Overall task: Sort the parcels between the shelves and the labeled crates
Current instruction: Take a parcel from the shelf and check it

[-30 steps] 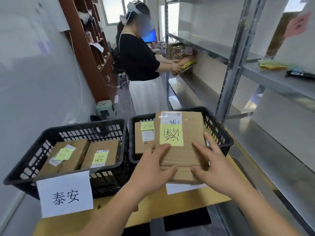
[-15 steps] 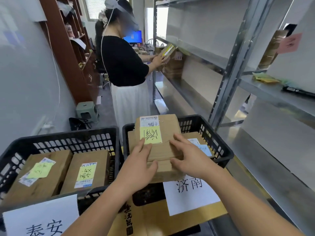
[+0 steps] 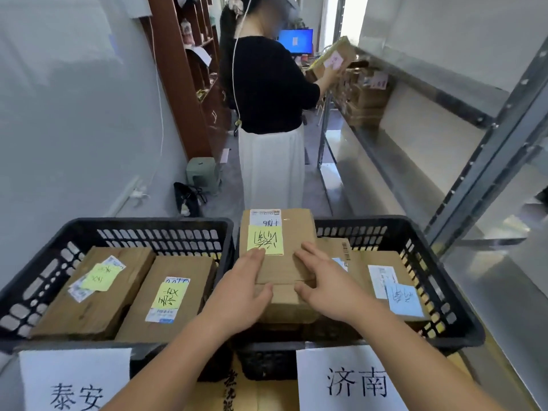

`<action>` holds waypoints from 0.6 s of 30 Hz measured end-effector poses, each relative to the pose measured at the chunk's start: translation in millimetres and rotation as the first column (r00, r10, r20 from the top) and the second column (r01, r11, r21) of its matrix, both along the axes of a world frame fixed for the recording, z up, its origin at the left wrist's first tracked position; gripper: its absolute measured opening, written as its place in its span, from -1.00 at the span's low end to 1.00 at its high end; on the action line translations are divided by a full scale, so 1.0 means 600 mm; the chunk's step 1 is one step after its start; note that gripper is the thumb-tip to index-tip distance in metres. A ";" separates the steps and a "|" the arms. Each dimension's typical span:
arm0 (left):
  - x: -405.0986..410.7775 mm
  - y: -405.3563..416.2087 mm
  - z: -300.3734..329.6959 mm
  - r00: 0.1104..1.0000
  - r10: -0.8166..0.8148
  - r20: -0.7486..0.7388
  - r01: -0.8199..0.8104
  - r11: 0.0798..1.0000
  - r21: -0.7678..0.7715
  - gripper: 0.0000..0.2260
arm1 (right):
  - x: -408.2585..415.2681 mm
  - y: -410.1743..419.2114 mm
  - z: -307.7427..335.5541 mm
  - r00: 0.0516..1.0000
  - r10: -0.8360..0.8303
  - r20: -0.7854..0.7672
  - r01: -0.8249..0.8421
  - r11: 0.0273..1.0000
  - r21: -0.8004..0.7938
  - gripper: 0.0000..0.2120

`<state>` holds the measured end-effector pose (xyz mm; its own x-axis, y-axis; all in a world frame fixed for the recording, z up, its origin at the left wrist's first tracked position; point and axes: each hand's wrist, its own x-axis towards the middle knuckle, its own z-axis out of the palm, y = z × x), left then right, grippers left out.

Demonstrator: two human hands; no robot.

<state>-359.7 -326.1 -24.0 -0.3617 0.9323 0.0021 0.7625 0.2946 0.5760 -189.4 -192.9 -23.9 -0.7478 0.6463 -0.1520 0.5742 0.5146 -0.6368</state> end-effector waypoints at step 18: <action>-0.012 0.028 -0.003 0.970 0.079 -0.231 -0.106 0.989 -0.106 -0.43 | -0.009 0.082 -0.023 0.982 0.186 0.041 -0.186 0.983 -0.004 -0.28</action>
